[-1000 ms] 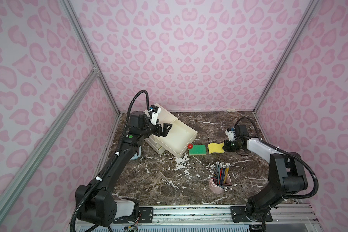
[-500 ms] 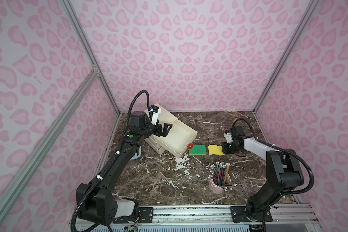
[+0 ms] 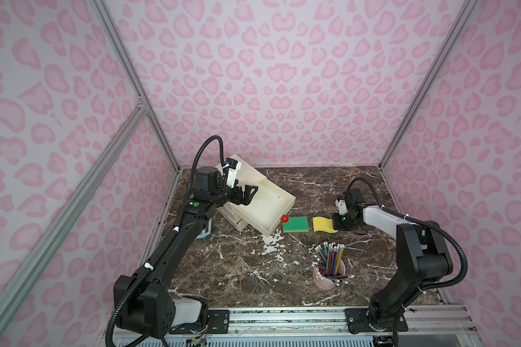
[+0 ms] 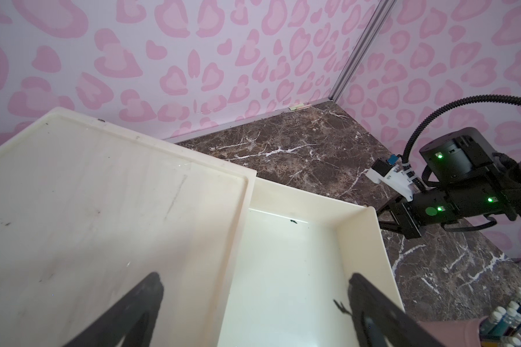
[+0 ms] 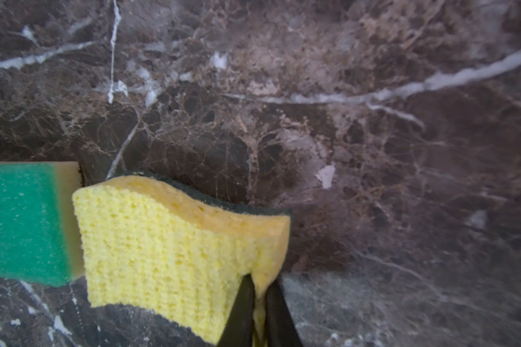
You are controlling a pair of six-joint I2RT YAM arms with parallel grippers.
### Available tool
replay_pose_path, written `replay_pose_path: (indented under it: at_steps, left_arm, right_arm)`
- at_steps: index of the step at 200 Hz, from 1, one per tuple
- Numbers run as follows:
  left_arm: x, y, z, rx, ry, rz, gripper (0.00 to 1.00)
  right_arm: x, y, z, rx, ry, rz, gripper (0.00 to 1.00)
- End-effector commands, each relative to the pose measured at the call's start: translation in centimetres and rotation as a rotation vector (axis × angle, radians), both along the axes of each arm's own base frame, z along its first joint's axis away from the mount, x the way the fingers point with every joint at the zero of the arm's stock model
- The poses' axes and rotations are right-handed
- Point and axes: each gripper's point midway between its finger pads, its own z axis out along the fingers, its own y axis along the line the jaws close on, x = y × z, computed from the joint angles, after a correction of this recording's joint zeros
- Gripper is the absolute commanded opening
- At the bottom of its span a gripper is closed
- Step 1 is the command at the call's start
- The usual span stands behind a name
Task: Take the sponge out of the drawer
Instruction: Place the sponge at the center of the board, then close the drawer of the storage box.
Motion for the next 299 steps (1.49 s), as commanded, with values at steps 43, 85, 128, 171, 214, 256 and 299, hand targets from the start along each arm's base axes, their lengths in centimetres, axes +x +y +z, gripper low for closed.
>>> replay_pose_path:
  at_steps: [43,85,128,171,214,256,299]
  left_arm:
    - [0.3,-0.4,0.9,-0.01,-0.043,-0.021,0.98]
    - [0.3,-0.4,0.8,-0.009,-0.042,-0.024,0.98]
    - [0.4,-0.5,0.7,-0.009,-0.04,-0.027,0.98]
    - [0.5,-0.5,0.8,-0.013,-0.042,-0.025,0.98]
    - [2.9,0.5,2.6,-0.036,-0.055,0.053,0.98]
    - [8.1,4.9,2.5,-0.081,0.059,0.273,0.98]
    - [11.0,7.0,2.3,-0.145,0.11,0.326,0.98]
  right_arm:
    - [-0.2,-0.9,-0.1,-0.052,0.007,-0.025,0.29]
    - [0.2,-0.6,0.7,-0.055,-0.019,-0.018,0.36]
    - [1.5,0.1,2.8,-0.05,-0.102,0.008,0.48]
    - [4.2,1.2,8.5,-0.014,-0.302,0.022,0.55]
    - [4.2,6.9,13.6,0.041,-0.462,0.202,0.56]
    - [2.0,13.5,14.9,0.068,-0.47,0.436,0.57]
    - [0.5,15.5,15.0,0.094,-0.458,0.516,0.78]
